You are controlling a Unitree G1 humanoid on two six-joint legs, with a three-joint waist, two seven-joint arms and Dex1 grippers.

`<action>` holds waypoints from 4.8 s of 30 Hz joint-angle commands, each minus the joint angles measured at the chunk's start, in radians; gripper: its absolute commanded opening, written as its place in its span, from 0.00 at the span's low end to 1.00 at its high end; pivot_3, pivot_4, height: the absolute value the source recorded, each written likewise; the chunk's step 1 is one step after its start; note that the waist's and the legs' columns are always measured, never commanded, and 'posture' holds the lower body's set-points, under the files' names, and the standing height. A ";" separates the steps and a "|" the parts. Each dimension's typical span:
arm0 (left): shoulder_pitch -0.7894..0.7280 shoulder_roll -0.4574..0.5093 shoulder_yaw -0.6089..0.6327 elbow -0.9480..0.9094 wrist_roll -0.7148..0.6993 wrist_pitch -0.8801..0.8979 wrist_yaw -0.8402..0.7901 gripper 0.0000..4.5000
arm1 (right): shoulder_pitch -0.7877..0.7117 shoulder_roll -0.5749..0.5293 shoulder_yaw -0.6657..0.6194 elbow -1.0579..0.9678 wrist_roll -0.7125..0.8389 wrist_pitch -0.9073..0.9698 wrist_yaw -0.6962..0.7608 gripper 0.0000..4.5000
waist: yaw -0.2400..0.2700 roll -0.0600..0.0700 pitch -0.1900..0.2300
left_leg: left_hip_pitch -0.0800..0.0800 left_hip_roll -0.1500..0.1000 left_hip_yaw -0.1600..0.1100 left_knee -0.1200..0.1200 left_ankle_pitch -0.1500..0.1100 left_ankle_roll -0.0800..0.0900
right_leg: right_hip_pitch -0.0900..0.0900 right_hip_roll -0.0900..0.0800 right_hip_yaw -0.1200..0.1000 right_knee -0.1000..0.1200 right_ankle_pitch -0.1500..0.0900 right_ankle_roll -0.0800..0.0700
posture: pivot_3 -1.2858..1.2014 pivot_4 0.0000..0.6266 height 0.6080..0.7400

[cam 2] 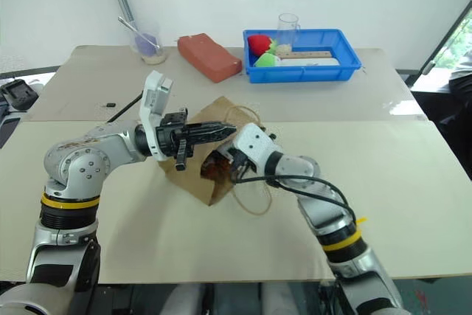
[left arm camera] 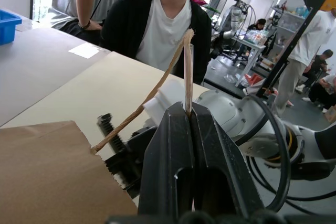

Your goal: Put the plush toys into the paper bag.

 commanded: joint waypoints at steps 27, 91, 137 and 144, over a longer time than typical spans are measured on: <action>-0.022 -0.021 0.007 0.020 0.083 -0.094 0.033 0.00 | 0.446 -0.501 -0.310 -0.510 0.288 0.121 0.371 0.95 | 0.003 0.000 0.000 | 0.000 -0.001 -0.001 0.000 0.000 0.000 | 0.003 0.000 -0.001 -0.003 0.000 0.001 | 0.52 0.24 1.00; -0.090 -0.011 0.051 0.050 0.078 -0.114 0.045 0.00 | 0.198 -0.276 -0.417 -0.385 0.384 0.644 0.097 0.01 | 0.008 -0.001 0.000 | 0.000 -0.002 -0.001 0.001 0.000 0.000 | 0.003 -0.001 0.000 -0.002 0.000 0.001 | 0.52 0.24 1.00; -0.206 0.103 0.077 0.418 0.354 -0.425 -0.203 1.00 | -0.198 -0.494 -0.608 -0.240 0.696 0.691 0.076 0.99 | 0.005 -0.001 0.000 | -0.006 -0.001 -0.001 0.000 -0.001 0.002 | -0.002 -0.001 -0.001 -0.005 0.000 0.001 | 0.52 0.24 1.00; -0.033 0.197 0.166 0.240 0.253 -0.282 -0.191 1.00 | -0.101 -0.573 -0.570 -0.283 0.714 0.586 0.216 0.99 | 0.001 -0.001 0.000 | -0.006 0.000 -0.001 0.000 -0.001 0.002 | -0.002 -0.001 -0.001 -0.004 0.000 0.001 | 0.52 0.24 1.00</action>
